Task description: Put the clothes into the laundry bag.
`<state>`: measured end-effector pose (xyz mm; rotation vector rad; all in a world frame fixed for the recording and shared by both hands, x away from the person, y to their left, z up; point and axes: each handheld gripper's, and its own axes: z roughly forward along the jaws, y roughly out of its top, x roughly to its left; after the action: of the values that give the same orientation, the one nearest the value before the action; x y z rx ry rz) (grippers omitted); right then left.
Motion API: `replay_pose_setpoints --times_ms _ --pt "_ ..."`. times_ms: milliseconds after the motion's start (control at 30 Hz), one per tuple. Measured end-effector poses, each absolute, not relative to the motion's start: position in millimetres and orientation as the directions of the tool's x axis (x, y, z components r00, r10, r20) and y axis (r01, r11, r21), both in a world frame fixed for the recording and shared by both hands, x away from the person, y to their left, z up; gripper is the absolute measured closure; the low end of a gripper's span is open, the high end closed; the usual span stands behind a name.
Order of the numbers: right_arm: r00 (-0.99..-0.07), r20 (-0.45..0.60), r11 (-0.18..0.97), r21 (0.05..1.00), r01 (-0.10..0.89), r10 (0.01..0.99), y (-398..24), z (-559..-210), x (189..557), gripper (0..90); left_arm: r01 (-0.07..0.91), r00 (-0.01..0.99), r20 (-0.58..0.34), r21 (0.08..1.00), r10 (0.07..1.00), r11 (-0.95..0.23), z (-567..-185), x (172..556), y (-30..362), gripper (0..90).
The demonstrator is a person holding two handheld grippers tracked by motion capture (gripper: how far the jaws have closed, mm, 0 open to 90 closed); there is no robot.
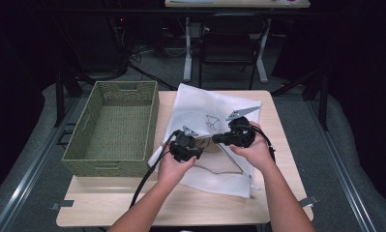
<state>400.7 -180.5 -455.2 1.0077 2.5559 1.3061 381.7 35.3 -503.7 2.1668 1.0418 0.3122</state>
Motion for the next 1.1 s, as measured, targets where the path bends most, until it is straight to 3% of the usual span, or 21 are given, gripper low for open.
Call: replay_pose_setpoints --times_ms 467,900,1000,1100 --pt "-0.773 0.202 0.417 0.746 0.519 0.601 -183 -457 402 88.3 0.514 0.659 0.049 0.7 0.75 -0.496 -487 363 55 50.3" --pt "-0.774 0.203 0.416 0.748 0.518 0.6 -183 -457 403 88.3 0.517 0.639 0.079 0.693 0.765 -0.502 -490 371 61 44.7" --pt "-0.774 0.202 0.417 0.747 0.518 0.601 -183 -457 402 88.3 0.529 0.623 0.088 0.684 0.777 -0.502 -497 376 59 47.7" --pt "-0.774 0.201 0.416 0.747 0.517 0.601 -183 -457 402 88.3 0.533 0.615 0.094 0.682 0.783 -0.5 -501 380 60 59.2"
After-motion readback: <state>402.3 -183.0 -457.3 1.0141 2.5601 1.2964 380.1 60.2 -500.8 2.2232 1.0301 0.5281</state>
